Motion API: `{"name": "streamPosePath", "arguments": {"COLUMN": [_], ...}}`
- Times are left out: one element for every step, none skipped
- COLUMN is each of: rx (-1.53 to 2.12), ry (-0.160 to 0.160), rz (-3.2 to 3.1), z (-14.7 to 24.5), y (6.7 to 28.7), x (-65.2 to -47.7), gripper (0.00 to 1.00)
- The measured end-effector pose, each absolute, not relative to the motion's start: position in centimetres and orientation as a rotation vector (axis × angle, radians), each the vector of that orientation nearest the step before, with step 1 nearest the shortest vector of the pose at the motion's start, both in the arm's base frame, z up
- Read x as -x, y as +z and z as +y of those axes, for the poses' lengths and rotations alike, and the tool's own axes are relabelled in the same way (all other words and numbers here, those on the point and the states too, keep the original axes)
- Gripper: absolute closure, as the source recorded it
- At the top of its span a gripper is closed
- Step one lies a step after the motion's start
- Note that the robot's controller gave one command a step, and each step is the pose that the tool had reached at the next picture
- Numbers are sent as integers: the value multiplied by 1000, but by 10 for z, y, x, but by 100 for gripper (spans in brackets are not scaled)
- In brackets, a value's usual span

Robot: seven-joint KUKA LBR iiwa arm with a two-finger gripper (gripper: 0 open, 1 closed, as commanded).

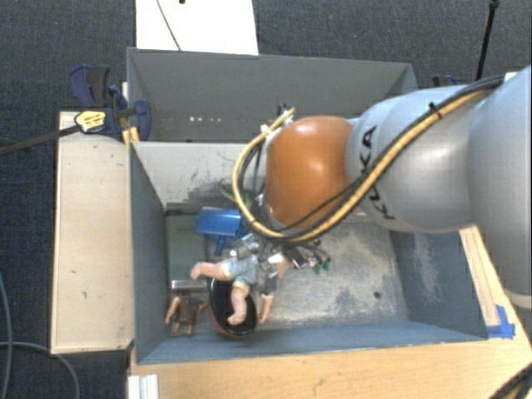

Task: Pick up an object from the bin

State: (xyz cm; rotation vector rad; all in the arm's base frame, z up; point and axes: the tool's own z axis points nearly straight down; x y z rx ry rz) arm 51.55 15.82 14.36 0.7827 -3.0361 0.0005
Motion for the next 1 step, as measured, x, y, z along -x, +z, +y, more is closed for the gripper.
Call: {"name": "streamPosePath", "arguments": {"rx": [-763], "ry": [-1], "rz": [-3047], "z": [141], "y": [214], "x": [-547], "gripper": [100]}}
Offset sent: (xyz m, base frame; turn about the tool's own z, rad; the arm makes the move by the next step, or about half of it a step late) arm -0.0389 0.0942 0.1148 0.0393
